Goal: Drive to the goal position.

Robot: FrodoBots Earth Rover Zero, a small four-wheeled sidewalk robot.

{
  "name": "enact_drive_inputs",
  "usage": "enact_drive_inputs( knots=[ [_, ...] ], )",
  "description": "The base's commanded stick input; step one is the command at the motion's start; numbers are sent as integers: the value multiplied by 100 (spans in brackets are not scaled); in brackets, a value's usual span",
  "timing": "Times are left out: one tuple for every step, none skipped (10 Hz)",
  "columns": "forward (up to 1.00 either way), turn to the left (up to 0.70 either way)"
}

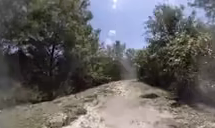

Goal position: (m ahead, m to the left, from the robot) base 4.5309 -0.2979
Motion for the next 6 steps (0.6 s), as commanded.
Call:
enact_drive_inputs(
  knots=[
    [70, -8],
    [70, 0],
    [70, 0],
    [70, 0],
    [70, 0],
    [70, 0]
  ],
)
